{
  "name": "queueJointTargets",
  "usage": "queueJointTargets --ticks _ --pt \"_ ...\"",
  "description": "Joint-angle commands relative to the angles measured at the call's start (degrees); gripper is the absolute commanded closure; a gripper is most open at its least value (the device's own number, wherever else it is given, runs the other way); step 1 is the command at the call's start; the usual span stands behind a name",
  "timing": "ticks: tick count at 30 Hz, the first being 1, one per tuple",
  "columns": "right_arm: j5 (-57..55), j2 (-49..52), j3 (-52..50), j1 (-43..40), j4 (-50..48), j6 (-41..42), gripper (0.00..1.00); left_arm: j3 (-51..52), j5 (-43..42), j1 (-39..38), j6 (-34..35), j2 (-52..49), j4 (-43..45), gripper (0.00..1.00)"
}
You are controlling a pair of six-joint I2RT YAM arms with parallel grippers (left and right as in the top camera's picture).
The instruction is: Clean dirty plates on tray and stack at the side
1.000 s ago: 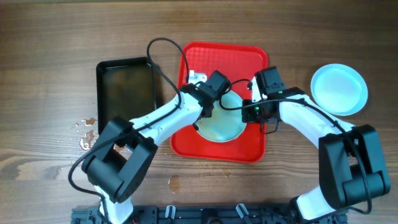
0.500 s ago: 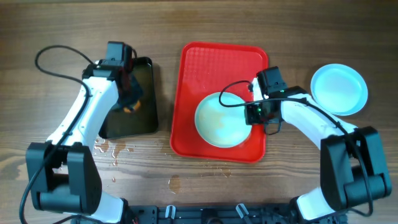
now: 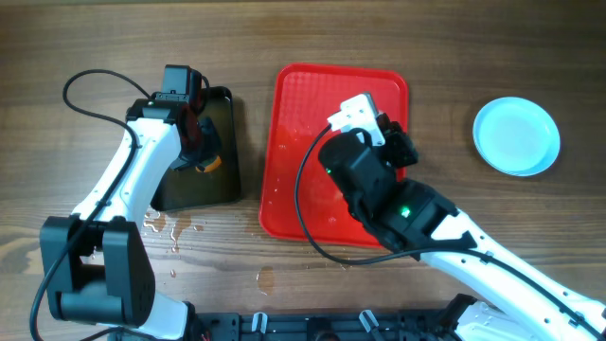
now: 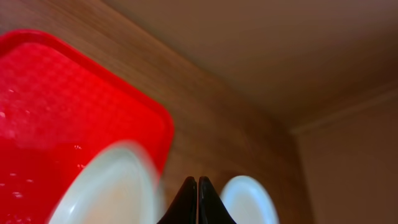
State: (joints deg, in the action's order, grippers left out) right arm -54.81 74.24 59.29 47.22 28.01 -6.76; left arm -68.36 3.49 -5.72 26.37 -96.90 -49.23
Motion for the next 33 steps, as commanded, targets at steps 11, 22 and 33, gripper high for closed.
queueJointTargets --ticks 11,22,33 --pt "35.8 -0.76 0.15 -15.23 16.76 25.0 0.82 0.22 -0.46 0.22 -0.92 0.35 0.17 0.83" --pt "74.16 16.9 -11.3 -32.72 10.34 33.33 0.95 0.22 -0.48 0.22 -0.9 0.35 0.15 0.49" --pt "63.06 14.49 -7.78 -34.51 7.41 26.29 0.61 0.22 -0.48 0.22 -0.87 0.35 0.17 0.0"
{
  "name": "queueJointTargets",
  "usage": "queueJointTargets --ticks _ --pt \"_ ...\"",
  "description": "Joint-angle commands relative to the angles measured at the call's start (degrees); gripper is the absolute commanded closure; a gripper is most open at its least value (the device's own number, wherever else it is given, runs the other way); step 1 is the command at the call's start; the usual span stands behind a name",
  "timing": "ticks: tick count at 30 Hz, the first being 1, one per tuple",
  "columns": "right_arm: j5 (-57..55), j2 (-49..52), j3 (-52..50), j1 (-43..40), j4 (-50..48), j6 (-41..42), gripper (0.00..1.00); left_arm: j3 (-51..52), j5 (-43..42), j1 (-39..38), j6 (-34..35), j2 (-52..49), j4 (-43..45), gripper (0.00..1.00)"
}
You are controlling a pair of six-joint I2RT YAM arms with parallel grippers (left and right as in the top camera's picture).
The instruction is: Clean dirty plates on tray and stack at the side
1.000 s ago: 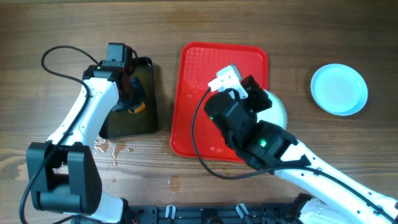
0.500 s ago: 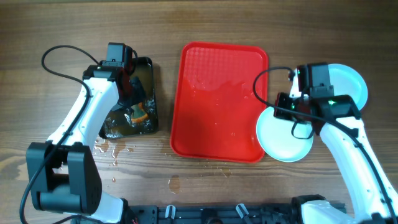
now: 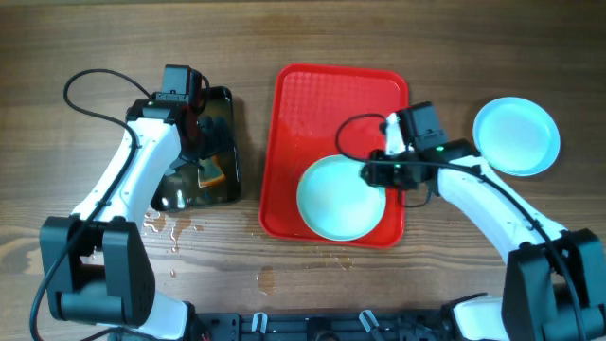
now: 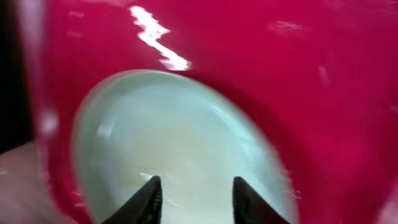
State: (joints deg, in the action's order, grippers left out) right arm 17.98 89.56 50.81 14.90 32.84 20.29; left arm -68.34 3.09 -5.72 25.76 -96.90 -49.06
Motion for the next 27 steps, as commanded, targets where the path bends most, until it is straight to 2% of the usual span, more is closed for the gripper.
queueJointTargets --ticks 1,4,7,8,9,11,14,16,19,23,27 --pt "-8.39 -0.83 -0.26 -2.38 2.8 -0.81 0.62 0.2 -0.09 0.22 -0.26 0.35 0.0 0.0" --pt "-0.57 0.42 -5.01 0.09 -0.24 -0.76 0.61 0.2 -0.09 0.22 -0.26 0.35 0.0 0.0" --pt "-0.15 1.92 -9.01 3.45 -5.46 -0.44 0.62 0.2 -0.09 0.22 -0.26 0.35 0.0 0.0" --pt "-0.61 2.21 -9.14 3.63 -6.38 -0.13 0.81 0.2 -0.09 0.22 -0.26 0.35 0.0 0.0" --pt "-1.97 2.03 -8.85 3.56 -6.93 0.42 0.96 0.2 -0.09 0.22 -0.26 0.35 0.0 0.0" --pt "-6.84 1.01 -5.57 3.48 -5.2 0.74 0.96 0.2 -0.07 0.22 -0.26 0.35 0.0 0.0" --pt "-24.52 -3.45 4.24 4.37 4.11 -1.88 0.96 0.2 -0.09 0.22 -0.26 0.35 0.0 0.0" --pt "-30.75 -6.21 7.72 6.78 6.29 -3.96 0.96 0.2 -0.09 0.22 -0.26 0.35 0.0 0.0" --pt "-50.16 -11.21 8.5 16.39 6.67 -5.27 0.96 0.2 -0.09 0.22 -0.26 0.35 0.0 0.0" --pt "-77.94 -11.28 8.5 29.53 5.44 -9.81 0.96 0.2 -0.09 0.22 -0.26 0.35 0.0 0.0" --pt "-89.9 -11.28 8.5 37.11 1.2 -19.39 0.96 0.2 -0.09 0.22 -0.26 0.35 0.0 0.0"
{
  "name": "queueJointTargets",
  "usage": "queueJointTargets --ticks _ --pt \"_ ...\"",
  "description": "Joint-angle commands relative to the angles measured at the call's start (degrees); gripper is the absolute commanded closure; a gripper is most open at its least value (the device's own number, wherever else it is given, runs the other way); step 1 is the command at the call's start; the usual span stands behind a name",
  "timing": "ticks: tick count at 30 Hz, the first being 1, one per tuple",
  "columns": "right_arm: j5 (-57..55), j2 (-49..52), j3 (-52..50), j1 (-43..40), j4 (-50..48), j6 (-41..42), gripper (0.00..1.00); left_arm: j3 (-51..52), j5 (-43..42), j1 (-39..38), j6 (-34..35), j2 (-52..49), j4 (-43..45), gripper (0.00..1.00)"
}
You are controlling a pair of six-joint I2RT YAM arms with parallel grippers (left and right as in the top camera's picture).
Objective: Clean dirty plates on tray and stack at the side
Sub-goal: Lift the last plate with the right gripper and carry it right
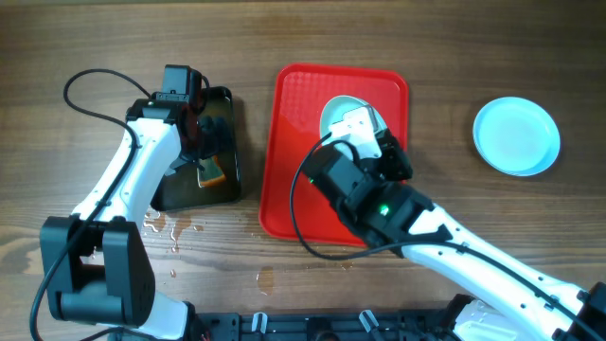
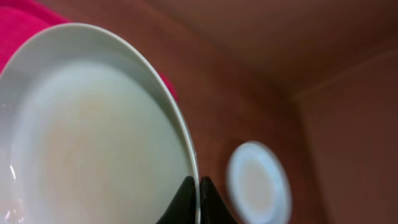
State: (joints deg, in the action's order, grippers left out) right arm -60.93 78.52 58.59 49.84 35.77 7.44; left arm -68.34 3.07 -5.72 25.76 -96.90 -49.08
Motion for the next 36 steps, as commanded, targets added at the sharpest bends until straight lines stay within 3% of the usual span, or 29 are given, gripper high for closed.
queueJointTargets --ticks 1,10,13,16,18,20,21,25,27,31,33,34,36 --pt "-12.66 -0.24 0.72 3.34 -3.32 -9.31 0.96 0.2 -0.07 0.22 -0.26 0.35 0.02 0.0" --pt "-12.79 -0.24 0.66 4.57 -6.6 -11.41 0.96 0.2 -0.07 0.22 -0.26 0.35 0.02 0.0" --pt "-0.52 -0.26 0.55 2.36 -2.99 -0.66 0.96 0.2 -0.07 0.22 -0.26 0.35 0.02 0.0" --pt "17.68 -2.05 1.55 -8.55 3.17 17.11 0.96 0.2 -0.07 0.22 -0.26 0.35 0.02 0.0" --pt "40.52 -6.73 3.06 -27.96 4.63 19.69 0.96 0.2 -0.07 0.22 -0.26 0.35 0.02 0.0" --pt "52.76 -7.63 3.02 -40.63 4.85 19.91 0.96 0.2 -0.07 0.22 -0.26 0.35 0.02 0.0" --pt "62.47 -6.84 2.75 -53.57 5.27 19.8 0.96 0.2 -0.07 0.22 -0.26 0.35 0.02 0.0" --pt "69.7 1.7 1.9 -80.08 3.21 19.56 0.96 0.2 -0.07 0.22 -0.26 0.35 0.02 0.0" --pt "69.88 7.8 1.9 -85.81 -0.09 21.0 0.96 0.2 -0.07 0.22 -0.26 0.35 0.02 0.0" --pt "69.96 11.54 1.9 -86.09 -6.29 19.54 0.96 0.2 -0.07 0.22 -0.26 0.35 0.02 0.0" --pt "75.38 10.84 1.95 -85.85 -7.1 14.99 0.89 0.2 -0.07 0.22 -0.26 0.35 0.02 0.0" --pt "80.7 10.62 1.95 -84.43 -6.8 11.61 0.8 0.2 -0.07 0.22 -0.26 0.35 0.02 0.0" --pt "86.14 10.62 1.81 -81.85 -4.9 7.87 0.78 0.2 -0.07 0.22 -0.26 0.35 0.02 0.0"
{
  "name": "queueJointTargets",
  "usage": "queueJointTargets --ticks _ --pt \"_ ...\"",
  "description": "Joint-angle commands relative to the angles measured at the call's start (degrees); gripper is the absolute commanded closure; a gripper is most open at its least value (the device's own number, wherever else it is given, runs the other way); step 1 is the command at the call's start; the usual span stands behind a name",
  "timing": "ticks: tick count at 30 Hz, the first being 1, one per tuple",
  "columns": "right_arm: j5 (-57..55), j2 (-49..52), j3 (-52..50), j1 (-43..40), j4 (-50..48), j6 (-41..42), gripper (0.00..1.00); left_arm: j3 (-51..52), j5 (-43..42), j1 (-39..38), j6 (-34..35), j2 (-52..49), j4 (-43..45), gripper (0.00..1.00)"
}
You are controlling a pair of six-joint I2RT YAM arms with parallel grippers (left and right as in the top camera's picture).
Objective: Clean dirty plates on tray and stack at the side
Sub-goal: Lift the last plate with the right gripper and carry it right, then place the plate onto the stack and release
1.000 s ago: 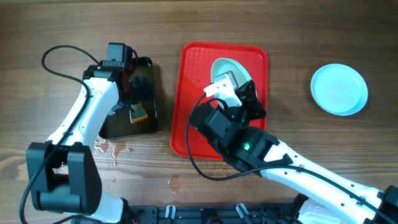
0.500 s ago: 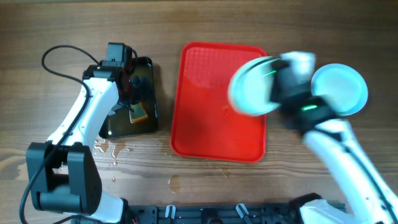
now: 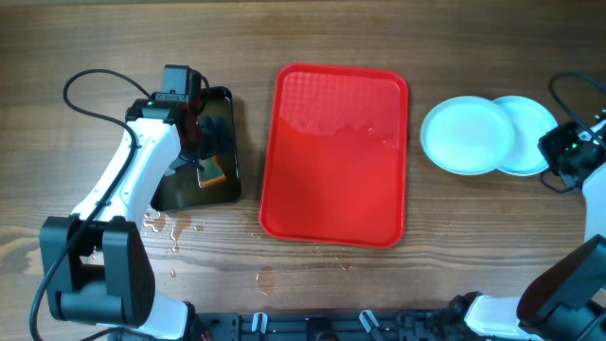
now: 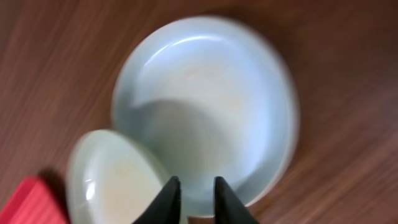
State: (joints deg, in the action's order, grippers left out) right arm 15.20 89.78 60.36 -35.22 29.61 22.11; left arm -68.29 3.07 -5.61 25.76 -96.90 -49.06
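Observation:
The red tray (image 3: 341,152) is bare apart from water drops. To its right a white plate (image 3: 467,135) lies on the table, overlapping the left edge of a light blue plate (image 3: 530,121). In the right wrist view the blue plate (image 4: 205,106) fills the middle and the white plate (image 4: 112,180) sits at lower left. My right gripper (image 4: 191,182) hovers open over the blue plate with nothing between its fingers; overhead the right gripper (image 3: 556,155) is at the table's right edge. My left gripper (image 3: 201,142) stays over the black basin by an orange sponge (image 3: 210,170).
The black basin (image 3: 180,194) stands left of the tray. Water is spilled on the wooden table (image 3: 166,232) in front of it. A cable loops at the far left. The right arm's cable hangs by the right edge.
The white plate was held on edge over the tray by my shut right gripper. It now lies right of the tray against the blue plate, and the gripper is open at the right edge.
My right gripper was shut over the tray beside a plate. Then the plate lay flat in the tray's near right corner with the gripper open above it. Then the gripper was shut on its rim. Now it rests beside the blue plate. The left arm stayed at the basin.

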Motion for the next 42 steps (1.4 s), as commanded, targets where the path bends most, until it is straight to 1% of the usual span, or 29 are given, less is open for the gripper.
queueJointTargets --ticks 1,2,3,4,5,6,7,9,10,11,12,15,17,21,22,23,24,26,27,29,30,32,33,34,35,37,39,40,42 --pt "10.86 -0.63 -0.07 5.79 2.54 -9.73 0.76 0.15 -0.07 0.11 -0.26 0.35 0.0 0.0" --pt "5.64 -0.57 -0.55 8.66 2.8 -10.08 0.69 0.15 -0.07 0.11 -0.26 0.35 0.0 0.0" --pt "-5.22 -0.09 -1.62 12.17 0.85 -9.88 0.66 0.15 -0.07 0.11 -0.26 0.35 0.0 0.0" --pt "-9.31 1.05 -2.29 13.9 -1.64 -10.08 0.66 0.15 -0.07 0.11 -0.26 0.35 0.0 0.0" --pt "-9.27 2.56 -2.49 14.47 -3.08 -10.12 0.66 0.15 -0.07 0.11 -0.26 0.35 0.0 0.0" --pt "-10.47 4.07 -2.49 14.56 -3.72 -10.14 0.62 0.15 -0.04 0.11 -0.26 0.35 0.0 0.0" --pt "-13.18 5.86 -2.49 14.4 -4.35 -10.14 0.53 0.15 -0.07 0.11 -0.26 0.35 0.0 0.0" --pt "-14.86 9.44 -2.49 14.14 -6.23 -12.2 0.52 0.15 -0.04 0.11 -0.26 0.35 0.0 0.0" --pt "-14.78 11.3 -2.49 14.16 -6.67 -12.04 0.59 0.15 -0.07 0.11 -0.26 0.35 0.0 0.0" --pt "-14.8 12.07 -2.49 14.14 -6.54 -12.04 0.75 0.15 -0.04 0.11 -0.26 0.35 0.0 0.0" --pt "-14.8 12.13 -2.49 14.14 -6.38 -12.0 0.94 0.15 -0.04 0.11 -0.26 0.35 0.0 0.0" --pt "-14.82 9.4 -0.48 12.63 -6.45 -7.93 0.96 0.15 -0.04 0.11 -0.26 0.35 0.0 0.0" --pt "-14.84 7.15 0.31 10.1 -6.49 -5.29 0.96 0.15 -0.04 0.11 -0.26 0.35 0.0 0.0" --pt "-16.17 7.52 0.28 4.26 -5.97 -5.16 0.96 0.15 -0.07 0.11 -0.26 0.35 0.0 0.0" --pt "-16.57 7.52 0.28 3.65 -5.99 -5.14 0.92 0.15 -0.07 0.11 -0.26 0.35 0.0 0.0" --pt "-16.44 7.52 0.28 3.26 -6.03 -5.16 0.8 0.15 -0.07 0.11 -0.26 0.35 0.0 0.0" --pt "-12.22 7.06 0.37 3.32 -5.68 -5.77 0.59 0.15 -0.07 0.11 -0.26 0.35 0.0 0.0" --pt "0.5 2.97 0.42 4.44 -5.11 -5.6 0.54 0.15 -0.07 0.11 -0.26 0.35 0.0 0.0" --pt "3.3 0.33 0.42 5.42 -4.52 -5.64 0.53 0.15 -0.07 0.11 -0.26 0.35 0.0 0.0" --pt "8.66 -8.31 0.42 9.79 -1.57 -8.59 0.53 0.15 -0.04 0.11 -0.26 0.35 0.0 0.0" --pt "10.32 -12.57 0.42 12.66 0.33 -9.77 0.53 0.15 -0.07 0.11 -0.26 0.35 0.0 0.0" --pt "12.41 -22.23 0.39 21.38 5.79 -11.21 0.5 0.15 -0.04 0.11 -0.26 0.35 0.0 0.0" --pt "13.68 -26.34 0.39 26.36 7.8 -11.06 0.46 0.15 -0.07 0.11 -0.26 0.35 0.0 0.0" --pt "14.14 -30.67 0.39 32.33 9.33 -8.72 0.34 0.15 -0.07 0.11 -0.26 0.35 0.0 0.0" --pt "14.16 -33.35 0.39 36.2 9.99 -6.36 0.0 0.15 -0.07 0.11 -0.26 0.35 0.0 0.0" --pt "14.19 -38.14 0.39 43.36 11.3 4.96 0.0 0.15 -0.07 0.11 -0.26 0.35 0.0 0.0" --pt "14.19 -39.63 0.39 45.29 12.31 16.31 0.0 0.15 -0.07 0.11 -0.26 0.35 0.0 0.0" --pt "11.87 -40.0 0.39 45.13 14.8 16.0 0.0 0.15 -0.07 0.11 -0.26 0.35 0.0 0.0" --pt "9.97 -41.24 0.39 44.3 18.05 9.97 0.0 0.15 -0.07 0.11 -0.26 0.35 0.0 0.0"
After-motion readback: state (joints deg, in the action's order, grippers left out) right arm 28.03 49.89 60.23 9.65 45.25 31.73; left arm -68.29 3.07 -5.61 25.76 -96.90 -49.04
